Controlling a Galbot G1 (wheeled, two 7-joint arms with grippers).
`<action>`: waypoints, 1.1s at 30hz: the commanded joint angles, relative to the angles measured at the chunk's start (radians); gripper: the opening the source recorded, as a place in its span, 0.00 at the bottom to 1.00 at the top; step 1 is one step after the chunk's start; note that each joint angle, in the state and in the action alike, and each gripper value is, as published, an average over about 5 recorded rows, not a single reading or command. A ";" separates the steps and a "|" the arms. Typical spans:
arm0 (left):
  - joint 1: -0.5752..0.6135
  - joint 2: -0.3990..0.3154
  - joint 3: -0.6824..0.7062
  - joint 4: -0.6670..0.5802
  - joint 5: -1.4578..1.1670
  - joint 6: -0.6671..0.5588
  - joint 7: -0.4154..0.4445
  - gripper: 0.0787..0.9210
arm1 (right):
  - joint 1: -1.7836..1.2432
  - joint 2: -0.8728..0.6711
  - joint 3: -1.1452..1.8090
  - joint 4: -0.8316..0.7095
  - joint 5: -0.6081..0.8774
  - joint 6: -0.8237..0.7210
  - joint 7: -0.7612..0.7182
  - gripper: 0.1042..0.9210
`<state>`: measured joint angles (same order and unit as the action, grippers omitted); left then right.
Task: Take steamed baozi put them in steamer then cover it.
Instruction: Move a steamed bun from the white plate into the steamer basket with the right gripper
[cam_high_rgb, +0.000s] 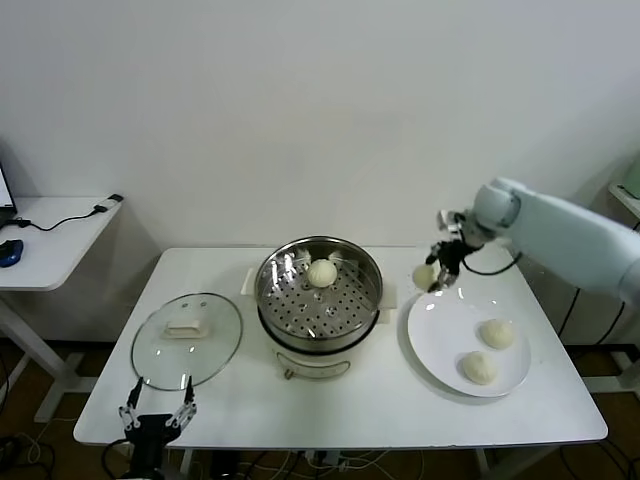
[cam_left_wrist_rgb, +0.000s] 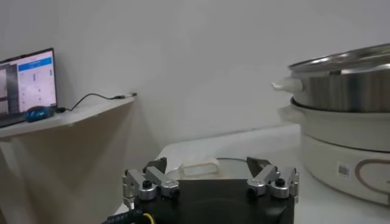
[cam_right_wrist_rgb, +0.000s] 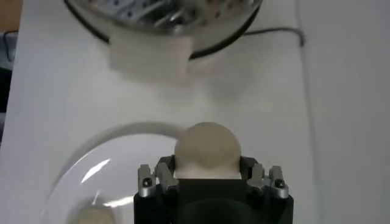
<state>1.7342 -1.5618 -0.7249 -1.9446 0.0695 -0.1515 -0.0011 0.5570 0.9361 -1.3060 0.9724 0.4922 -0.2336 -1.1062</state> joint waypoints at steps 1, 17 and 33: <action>0.007 -0.001 0.007 -0.011 -0.002 -0.001 0.001 0.88 | 0.303 0.180 -0.201 0.020 0.326 -0.040 0.018 0.69; 0.050 0.010 0.013 -0.032 -0.008 -0.020 0.015 0.88 | 0.144 0.503 -0.227 0.021 0.400 -0.119 0.129 0.69; 0.048 0.010 0.003 -0.034 -0.007 -0.014 0.022 0.88 | 0.007 0.570 -0.281 -0.026 0.362 -0.130 0.171 0.69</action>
<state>1.7831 -1.5505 -0.7220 -1.9816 0.0618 -0.1669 0.0203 0.6183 1.4515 -1.5607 0.9586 0.8500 -0.3551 -0.9550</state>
